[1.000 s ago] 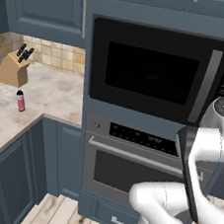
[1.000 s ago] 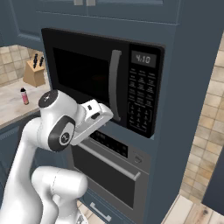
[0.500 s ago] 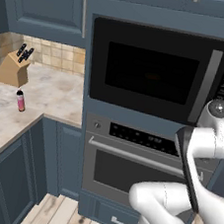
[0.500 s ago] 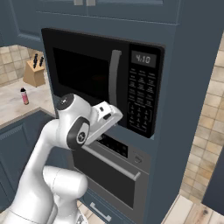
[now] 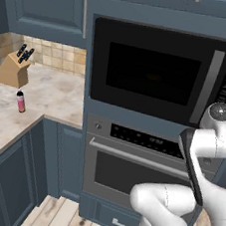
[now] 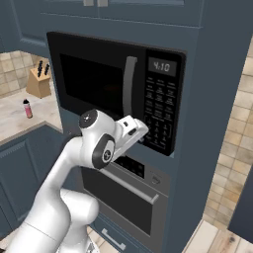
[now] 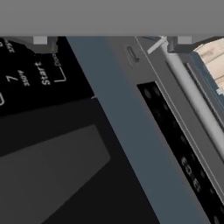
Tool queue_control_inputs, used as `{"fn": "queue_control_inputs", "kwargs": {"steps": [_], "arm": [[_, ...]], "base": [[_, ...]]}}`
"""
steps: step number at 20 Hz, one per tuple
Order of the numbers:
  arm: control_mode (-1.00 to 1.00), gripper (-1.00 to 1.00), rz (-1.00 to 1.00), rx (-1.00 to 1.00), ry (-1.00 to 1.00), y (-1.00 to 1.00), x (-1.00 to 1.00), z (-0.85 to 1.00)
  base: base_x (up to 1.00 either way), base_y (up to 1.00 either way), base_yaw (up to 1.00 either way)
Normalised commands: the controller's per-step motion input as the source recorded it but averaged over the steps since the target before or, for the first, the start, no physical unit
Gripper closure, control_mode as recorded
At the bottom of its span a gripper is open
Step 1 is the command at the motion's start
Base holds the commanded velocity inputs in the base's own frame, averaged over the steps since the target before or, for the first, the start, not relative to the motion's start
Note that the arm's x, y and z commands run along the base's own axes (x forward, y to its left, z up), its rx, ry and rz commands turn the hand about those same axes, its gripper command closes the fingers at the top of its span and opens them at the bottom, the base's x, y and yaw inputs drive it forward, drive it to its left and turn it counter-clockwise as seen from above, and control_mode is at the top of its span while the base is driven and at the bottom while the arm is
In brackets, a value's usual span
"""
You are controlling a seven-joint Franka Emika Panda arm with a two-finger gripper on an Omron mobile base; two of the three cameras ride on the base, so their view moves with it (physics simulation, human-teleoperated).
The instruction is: Place the microwavable item in the microwave. Then, close the microwave door and press the start button.
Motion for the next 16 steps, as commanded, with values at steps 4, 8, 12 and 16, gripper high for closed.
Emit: {"fn": "queue_control_inputs", "kwargs": {"steps": [4,8,12,16], "arm": [[-1.0,-1.0,0.0,0.0,0.0,-0.03,0.68,-0.17],[-1.0,-1.0,0.0,0.0,0.0,-0.18,0.5,-0.34],[-1.0,-1.0,0.0,0.0,-0.01,-0.37,0.21,-0.31],[-1.0,-1.0,0.0,0.0,0.0,-0.39,0.11,-0.15]], "base": [[0.0,0.0,0.0],[0.0,0.0,0.0],[0.0,0.0,0.0],[0.0,0.0,0.0]]}}
